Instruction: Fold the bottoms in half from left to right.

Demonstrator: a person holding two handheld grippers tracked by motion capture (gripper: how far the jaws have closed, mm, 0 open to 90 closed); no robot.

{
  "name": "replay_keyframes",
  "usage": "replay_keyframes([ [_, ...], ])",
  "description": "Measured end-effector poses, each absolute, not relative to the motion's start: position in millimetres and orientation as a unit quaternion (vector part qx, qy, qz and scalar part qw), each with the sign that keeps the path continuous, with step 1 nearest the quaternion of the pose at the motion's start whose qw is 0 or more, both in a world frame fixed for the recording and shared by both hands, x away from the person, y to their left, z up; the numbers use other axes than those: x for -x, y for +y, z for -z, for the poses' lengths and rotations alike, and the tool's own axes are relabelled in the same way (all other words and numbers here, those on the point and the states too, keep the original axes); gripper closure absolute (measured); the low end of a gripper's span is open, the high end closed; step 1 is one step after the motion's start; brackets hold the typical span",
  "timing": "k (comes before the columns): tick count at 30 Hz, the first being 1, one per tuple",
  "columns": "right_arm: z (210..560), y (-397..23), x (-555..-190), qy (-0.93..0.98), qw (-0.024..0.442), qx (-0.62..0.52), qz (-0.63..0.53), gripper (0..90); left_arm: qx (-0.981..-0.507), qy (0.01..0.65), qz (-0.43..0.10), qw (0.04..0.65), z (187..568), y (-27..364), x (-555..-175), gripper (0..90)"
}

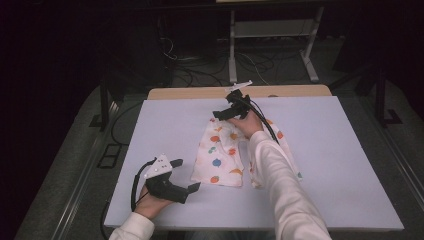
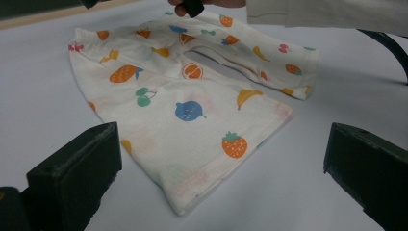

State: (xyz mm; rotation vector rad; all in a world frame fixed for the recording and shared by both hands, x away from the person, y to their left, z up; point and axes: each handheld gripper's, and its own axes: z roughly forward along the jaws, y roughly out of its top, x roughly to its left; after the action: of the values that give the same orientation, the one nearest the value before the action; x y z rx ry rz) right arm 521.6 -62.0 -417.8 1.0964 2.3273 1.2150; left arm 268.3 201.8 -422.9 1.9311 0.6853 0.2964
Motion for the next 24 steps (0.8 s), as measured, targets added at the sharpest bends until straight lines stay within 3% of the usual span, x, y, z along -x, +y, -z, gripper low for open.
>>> replay_keyframes([
  [14,433,-53,-537,0.786,0.128,-0.421,-0.436,0.0,-0.804,0.279,-0.121,0.512,423,200,-268,0.0],
  [17,437,-48,-539,0.783,0.104,-0.423,-0.444,8.1,-0.803,0.280,-0.120,0.513,423,201,-269,0.0],
  [24,441,-47,-539,0.783,0.079,-0.437,-0.435,17.7,-0.802,0.279,-0.120,0.514,422,201,-269,0.0],
])
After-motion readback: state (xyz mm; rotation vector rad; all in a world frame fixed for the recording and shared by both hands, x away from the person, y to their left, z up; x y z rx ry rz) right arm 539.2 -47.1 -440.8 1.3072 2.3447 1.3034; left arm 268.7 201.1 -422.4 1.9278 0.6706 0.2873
